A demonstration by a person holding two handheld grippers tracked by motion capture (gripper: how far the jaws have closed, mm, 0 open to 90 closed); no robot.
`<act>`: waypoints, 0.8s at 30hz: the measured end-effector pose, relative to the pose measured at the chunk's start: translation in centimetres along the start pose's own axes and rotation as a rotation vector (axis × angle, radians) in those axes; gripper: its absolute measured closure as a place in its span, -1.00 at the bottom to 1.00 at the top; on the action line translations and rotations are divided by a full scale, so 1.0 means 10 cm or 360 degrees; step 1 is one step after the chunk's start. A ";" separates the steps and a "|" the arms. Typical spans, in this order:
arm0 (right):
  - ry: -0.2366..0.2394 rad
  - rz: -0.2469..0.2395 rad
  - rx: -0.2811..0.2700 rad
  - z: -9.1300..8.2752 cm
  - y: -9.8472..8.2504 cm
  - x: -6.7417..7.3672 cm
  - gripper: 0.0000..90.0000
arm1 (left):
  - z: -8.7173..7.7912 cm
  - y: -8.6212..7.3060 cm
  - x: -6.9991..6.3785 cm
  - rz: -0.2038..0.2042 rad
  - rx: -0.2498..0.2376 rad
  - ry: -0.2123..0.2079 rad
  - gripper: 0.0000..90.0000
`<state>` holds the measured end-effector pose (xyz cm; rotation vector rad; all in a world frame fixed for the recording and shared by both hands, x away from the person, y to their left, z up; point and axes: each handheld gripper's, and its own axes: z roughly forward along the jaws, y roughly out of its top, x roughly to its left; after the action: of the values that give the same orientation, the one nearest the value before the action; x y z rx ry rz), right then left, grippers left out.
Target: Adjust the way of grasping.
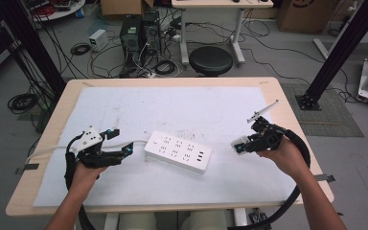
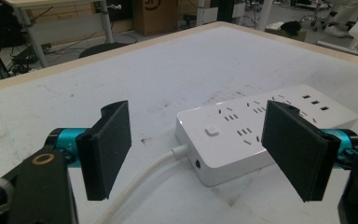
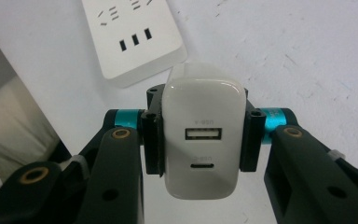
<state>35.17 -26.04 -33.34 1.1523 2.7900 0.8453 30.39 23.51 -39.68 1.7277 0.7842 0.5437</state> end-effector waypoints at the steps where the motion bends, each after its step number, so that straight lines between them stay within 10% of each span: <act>1: 0.0000 0.0000 0.0000 0.00 0.00 0.00 0.39 | 0.00 0.00 0.00 0.0000 0.0000 0.0000 -0.46; 9: -0.0004 0.0046 -0.0034 0.05 0.07 0.03 0.39 | 0.00 0.00 0.00 0.0003 0.0000 -0.0001 -0.46; 24: 0.0023 -0.0190 0.0063 0.24 0.47 0.21 0.39 | -0.07 -0.05 0.00 0.0027 0.0011 -0.0001 -0.46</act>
<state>37.19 -20.83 -32.73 0.9766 2.8656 0.7944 29.78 24.12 -39.99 1.7422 0.7726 0.5522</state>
